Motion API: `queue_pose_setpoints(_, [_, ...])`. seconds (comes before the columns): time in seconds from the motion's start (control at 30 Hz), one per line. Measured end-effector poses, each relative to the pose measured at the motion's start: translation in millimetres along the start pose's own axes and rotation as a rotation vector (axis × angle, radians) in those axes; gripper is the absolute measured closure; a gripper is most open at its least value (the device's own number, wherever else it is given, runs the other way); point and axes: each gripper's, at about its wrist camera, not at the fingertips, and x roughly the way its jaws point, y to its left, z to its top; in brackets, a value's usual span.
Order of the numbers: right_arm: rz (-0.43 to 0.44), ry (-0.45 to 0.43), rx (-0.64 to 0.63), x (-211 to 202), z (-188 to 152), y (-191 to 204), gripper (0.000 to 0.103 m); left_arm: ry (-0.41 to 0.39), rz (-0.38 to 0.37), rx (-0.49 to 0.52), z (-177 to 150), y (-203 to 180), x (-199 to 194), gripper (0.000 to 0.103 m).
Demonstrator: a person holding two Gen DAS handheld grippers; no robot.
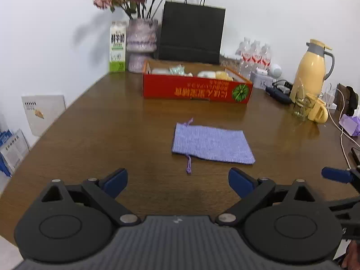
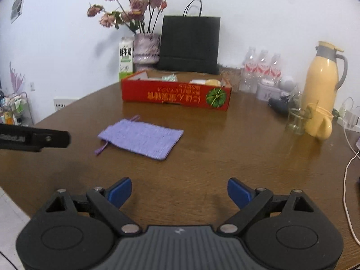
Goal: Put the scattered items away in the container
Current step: 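Withdraw both tools and reach toward the purple pouch, then grasp the purple pouch with the left tool while right tool grips its other edge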
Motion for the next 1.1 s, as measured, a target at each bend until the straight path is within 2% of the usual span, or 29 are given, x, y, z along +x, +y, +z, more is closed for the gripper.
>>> queue_pose_setpoints(0.1, [-0.034,-0.007,0.021,8,5,-5,0.011,0.032,0.02,-0.056,-3,8,14,0.005])
queue_pose_setpoints(0.17, [-0.017,-0.01,0.051,17,12,-13,0.014,0.042,0.01,-0.087,-2,11,21,0.006])
queue_pose_setpoints(0.23, [0.001,0.009,0.066,32,22,-20,0.023,0.037,-0.001,-0.084,3,9,29,0.009])
queue_pose_setpoints(0.3, [0.018,0.03,0.086,48,31,-25,0.031,0.03,-0.009,-0.067,8,7,38,0.017])
queue_pose_setpoints(0.33, [0.031,0.04,0.101,56,35,-28,0.032,0.025,-0.012,-0.063,12,7,44,0.019])
queue_pose_setpoints(0.37, [0.048,0.046,0.115,62,38,-30,0.034,0.026,-0.016,-0.06,15,7,50,0.024])
queue_pose_setpoints(0.43, [0.085,0.056,0.137,77,45,-31,0.045,0.03,-0.028,-0.052,24,7,65,0.029])
queue_pose_setpoints(0.47, [0.104,0.059,0.135,85,49,-30,0.046,0.032,-0.031,-0.049,27,7,72,0.034])
queue_pose_setpoints(0.63, [0.13,0.104,0.135,123,64,-27,0.062,0.083,-0.059,-0.063,42,10,112,0.056])
queue_pose_setpoints(0.73, [0.163,0.129,0.138,137,68,-23,0.075,0.113,-0.078,-0.063,41,7,124,0.072])
queue_pose_setpoints(0.77, [0.166,0.132,0.135,140,69,-22,0.075,0.122,-0.08,-0.059,40,5,125,0.082])
queue_pose_setpoints(0.93, [0.137,0.105,0.106,145,73,-18,0.075,0.103,-0.129,-0.028,37,-3,111,0.08])
queue_pose_setpoints(0.97, [0.134,0.106,0.108,145,75,-20,0.075,0.097,-0.12,-0.033,37,-3,111,0.073])
queue_pose_setpoints(1.0, [0.134,0.108,0.114,147,75,-23,0.075,0.094,-0.112,-0.039,36,-2,112,0.059])
queue_pose_setpoints(1.1, [0.124,0.116,0.12,151,74,-25,0.075,0.108,-0.09,-0.047,36,-1,122,0.055])
